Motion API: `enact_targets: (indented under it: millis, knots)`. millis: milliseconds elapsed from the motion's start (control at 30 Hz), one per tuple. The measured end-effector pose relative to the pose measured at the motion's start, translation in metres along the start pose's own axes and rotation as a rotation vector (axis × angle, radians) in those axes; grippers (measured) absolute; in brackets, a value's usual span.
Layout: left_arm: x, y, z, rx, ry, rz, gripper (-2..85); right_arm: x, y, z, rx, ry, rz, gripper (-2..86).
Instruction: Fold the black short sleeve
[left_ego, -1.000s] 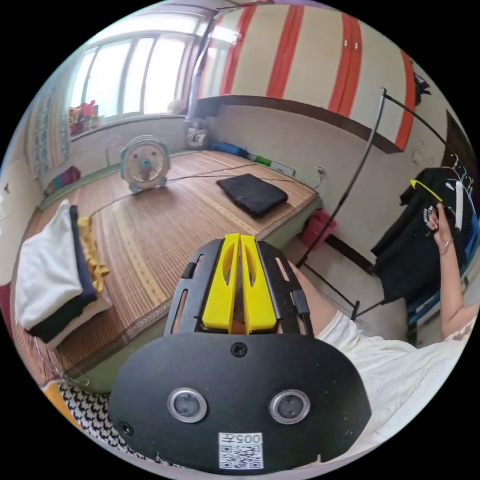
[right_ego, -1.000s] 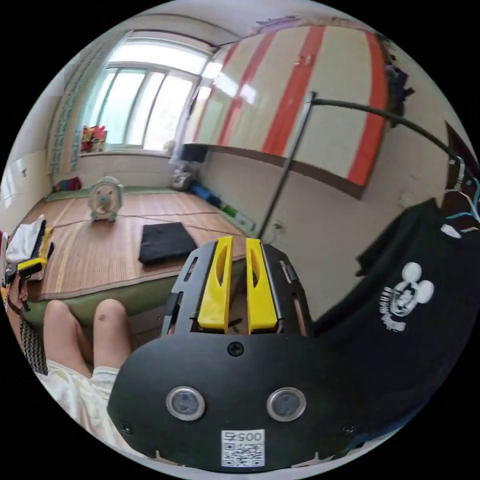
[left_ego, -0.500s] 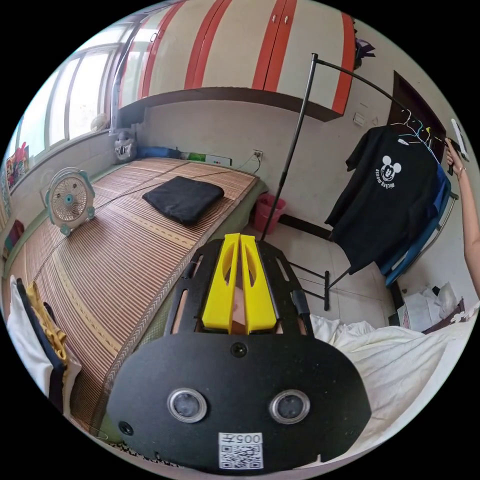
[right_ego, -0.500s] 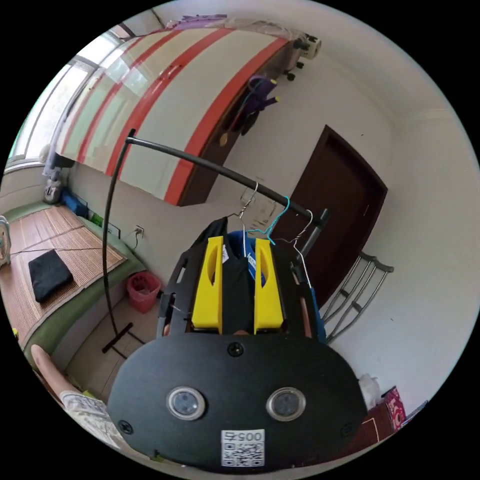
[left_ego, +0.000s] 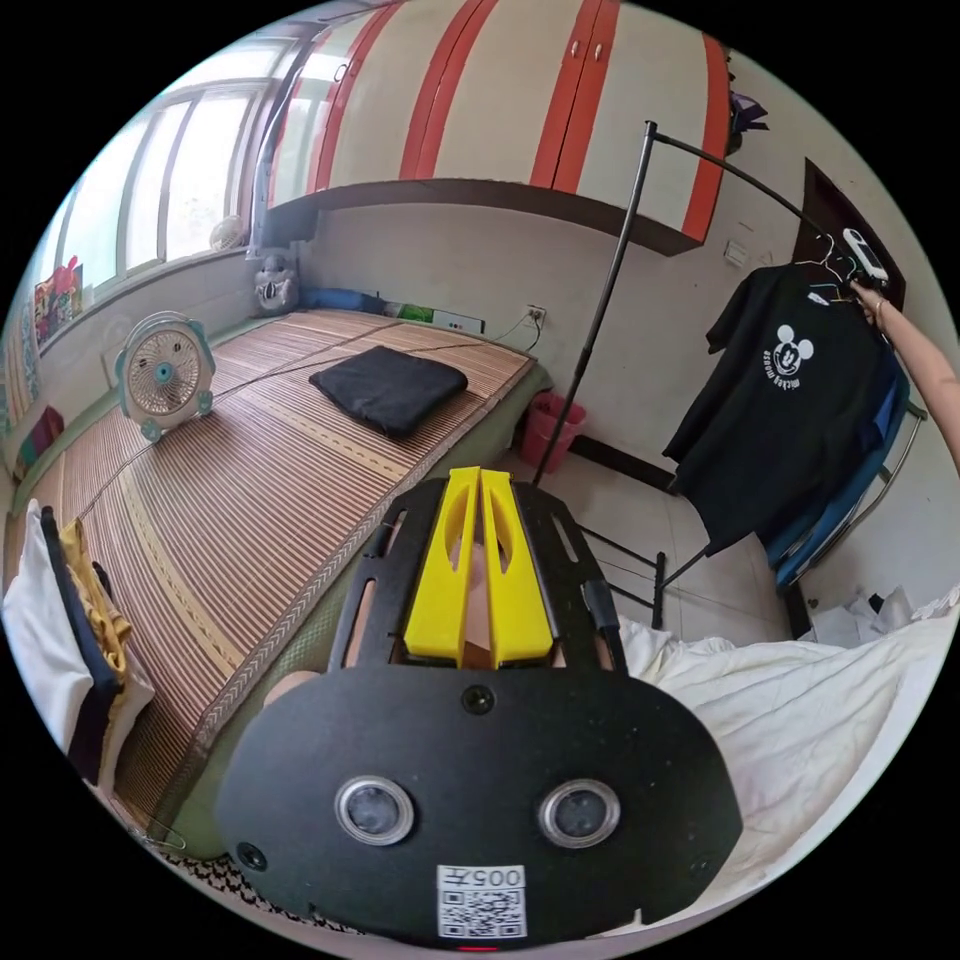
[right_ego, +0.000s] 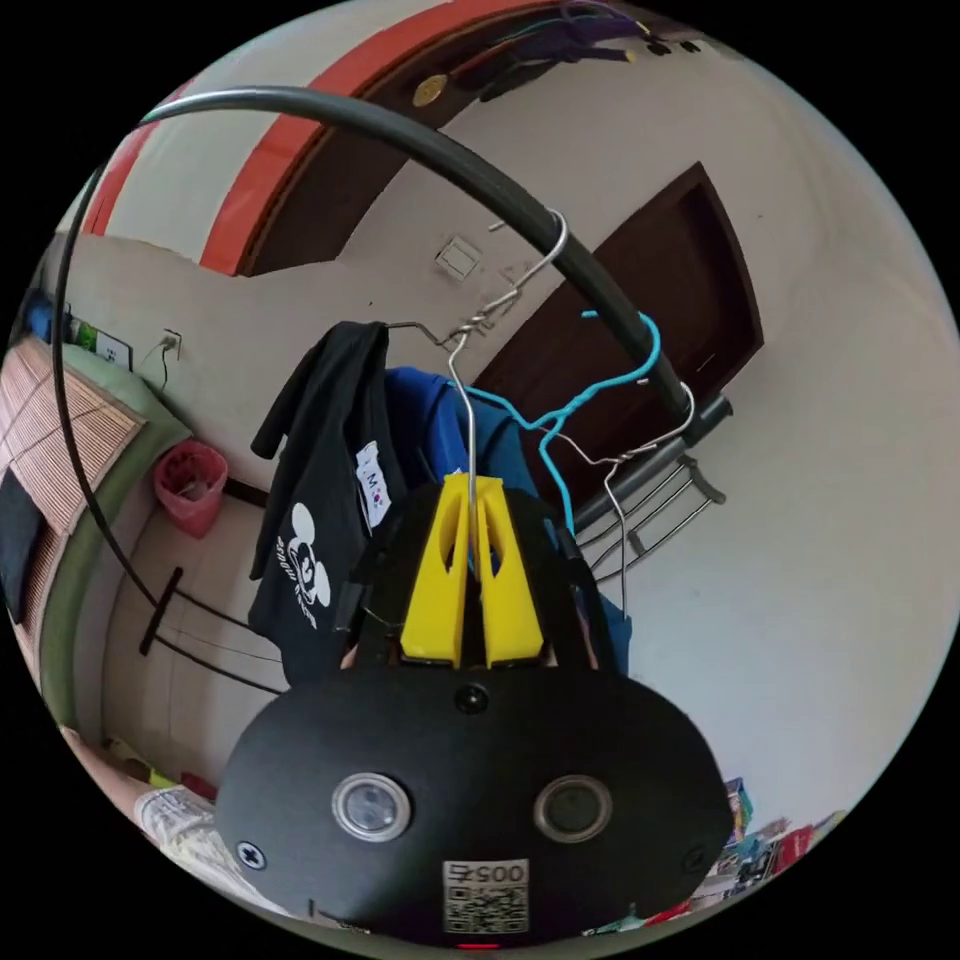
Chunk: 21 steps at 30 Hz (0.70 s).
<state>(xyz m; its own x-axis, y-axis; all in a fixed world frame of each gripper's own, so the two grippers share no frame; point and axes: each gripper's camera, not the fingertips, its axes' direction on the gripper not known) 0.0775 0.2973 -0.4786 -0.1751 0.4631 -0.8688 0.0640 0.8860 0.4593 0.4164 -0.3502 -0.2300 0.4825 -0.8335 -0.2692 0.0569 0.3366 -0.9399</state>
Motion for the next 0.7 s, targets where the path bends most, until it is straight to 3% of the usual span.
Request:
enact_targets:
  millis: [367, 700]
  knots:
    - [-0.004, 0.006, 0.006, -0.031, 0.01, -0.022, -0.6, 0.023, -0.008, -0.111, 0.209, 0.06, -0.011, -1.6]
    - [-0.003, 0.022, -0.002, -0.044, -0.007, -0.031, -0.6, 0.044, 0.084, -0.218, 0.542, -0.063, -0.023, -1.6]
